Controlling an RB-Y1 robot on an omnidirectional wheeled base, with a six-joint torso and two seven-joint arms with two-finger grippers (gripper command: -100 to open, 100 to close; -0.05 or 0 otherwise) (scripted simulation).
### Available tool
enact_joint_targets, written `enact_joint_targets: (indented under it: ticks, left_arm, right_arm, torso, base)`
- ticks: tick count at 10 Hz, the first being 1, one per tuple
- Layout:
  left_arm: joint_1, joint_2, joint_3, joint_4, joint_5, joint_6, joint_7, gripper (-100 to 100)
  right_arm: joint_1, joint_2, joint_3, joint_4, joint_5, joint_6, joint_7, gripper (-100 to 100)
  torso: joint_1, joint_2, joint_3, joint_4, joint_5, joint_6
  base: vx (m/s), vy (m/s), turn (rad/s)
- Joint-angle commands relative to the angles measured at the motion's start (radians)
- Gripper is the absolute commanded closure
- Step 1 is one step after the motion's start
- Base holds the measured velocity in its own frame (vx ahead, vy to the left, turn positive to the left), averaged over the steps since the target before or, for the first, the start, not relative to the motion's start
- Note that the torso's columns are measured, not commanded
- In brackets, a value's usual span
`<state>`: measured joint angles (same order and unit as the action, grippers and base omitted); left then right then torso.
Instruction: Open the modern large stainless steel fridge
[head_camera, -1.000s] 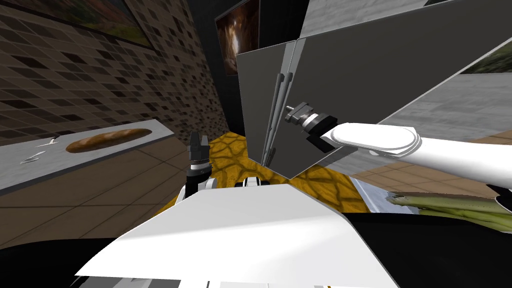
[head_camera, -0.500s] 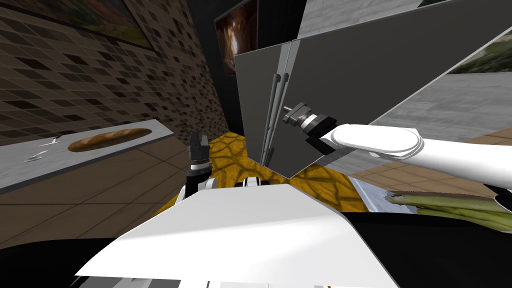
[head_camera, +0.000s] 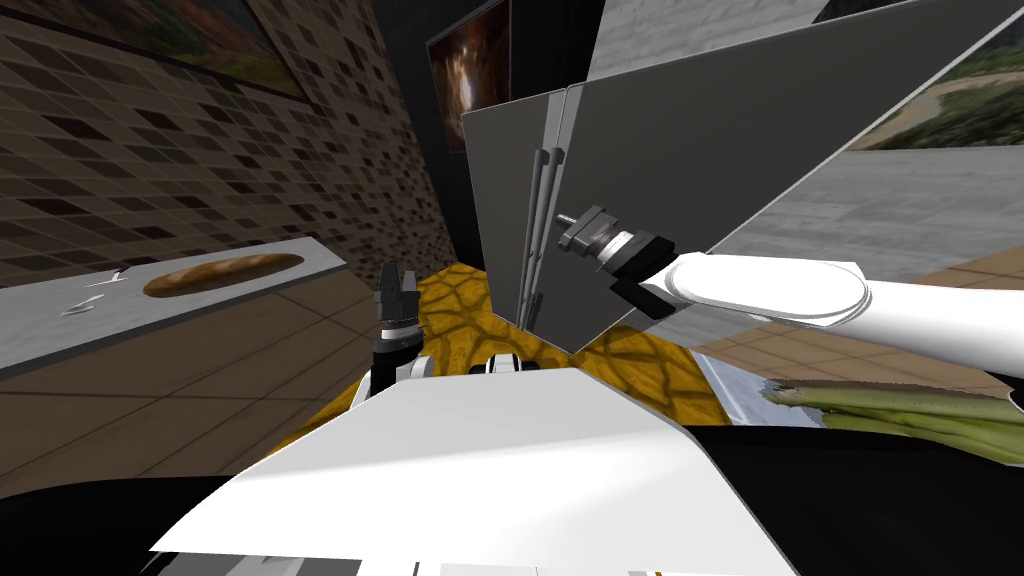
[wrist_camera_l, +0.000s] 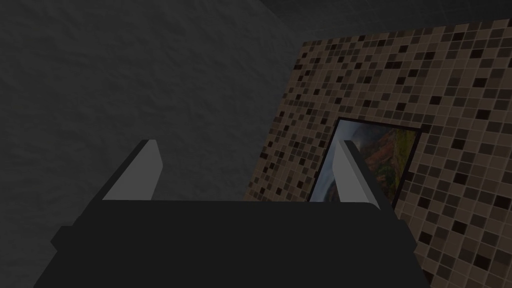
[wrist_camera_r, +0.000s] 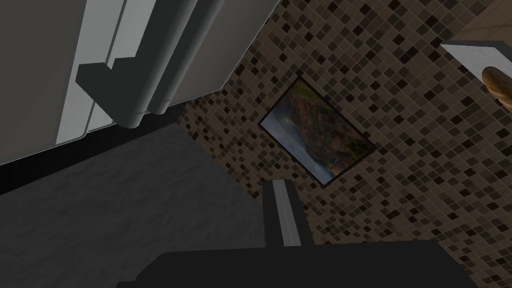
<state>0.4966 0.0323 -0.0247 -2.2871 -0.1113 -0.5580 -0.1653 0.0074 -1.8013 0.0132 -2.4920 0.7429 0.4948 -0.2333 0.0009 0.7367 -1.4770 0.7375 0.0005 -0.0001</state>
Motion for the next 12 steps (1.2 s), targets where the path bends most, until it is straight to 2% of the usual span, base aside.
enact_joint_targets:
  ticks: [1, 3, 4, 5, 6, 7, 8, 12]
  left_arm:
    - [0.0, 0.0, 0.0, 0.0, 0.0, 0.0, 0.0, 0]
    - [0.0, 0.0, 0.0, 0.0, 0.0, 0.0, 0.0, 0]
    - [0.0, 0.0, 0.0, 0.0, 0.0, 0.0, 0.0, 0]
    - [0.0, 0.0, 0.0, 0.0, 0.0, 0.0, 0.0, 0]
    - [0.0, 0.0, 0.0, 0.0, 0.0, 0.0, 0.0, 0]
    - [0.0, 0.0, 0.0, 0.0, 0.0, 0.0, 0.0, 0]
    - [0.0, 0.0, 0.0, 0.0, 0.0, 0.0, 0.0, 0]
    - [0.0, 0.0, 0.0, 0.0, 0.0, 0.0, 0.0, 0]
  right_arm:
    - [-0.053, 0.002, 0.04, -0.054, -0.008, 0.003, 0.005, 100]
    - [-0.053, 0.002, 0.04, -0.054, -0.008, 0.003, 0.005, 100]
    - [-0.077, 0.009, 0.063, -0.049, -0.015, -0.002, 0.017, 100]
    - [-0.075, 0.013, 0.061, -0.022, -0.018, -0.003, 0.02, -100]
    - [-0.074, 0.018, 0.061, -0.001, -0.021, -0.005, 0.025, -100]
    - [-0.074, 0.018, 0.061, -0.001, -0.021, -0.005, 0.025, -100]
    - [-0.072, 0.028, 0.061, 0.034, -0.028, -0.01, 0.036, -100]
    - [-0.067, 0.043, 0.06, 0.102, -0.04, -0.019, 0.06, -100]
  torso:
    - [0.001, -0.001, 0.0, 0.0, 0.0, 0.0]
    - [0.0, 0.002, 0.001, 0.001, 0.0, 0.0]
    - [0.0, 0.001, 0.001, 0.0, 0.0, 0.0]
    - [0.001, -0.001, 0.0, 0.0, 0.0, 0.0]
    - [0.001, -0.001, -0.001, 0.0, 0.0, 0.0]
    - [0.002, -0.002, -0.001, 0.0, 0.0, 0.0]
    - [0.001, -0.001, 0.0, 0.0, 0.0, 0.0]
    - [-0.001, 0.003, 0.002, 0.001, 0.0, 0.0]
  base:
    - [-0.066, -0.059, 0.01]
    - [-0.051, -0.049, 0.003]
    - [-0.012, -0.014, -0.001]
    - [0.009, 0.013, -0.007]
    - [0.031, 0.047, -0.014]
    - [0.042, 0.048, -0.005]
    - [0.09, 0.074, -0.013]
    - [0.09, 0.092, -0.017]
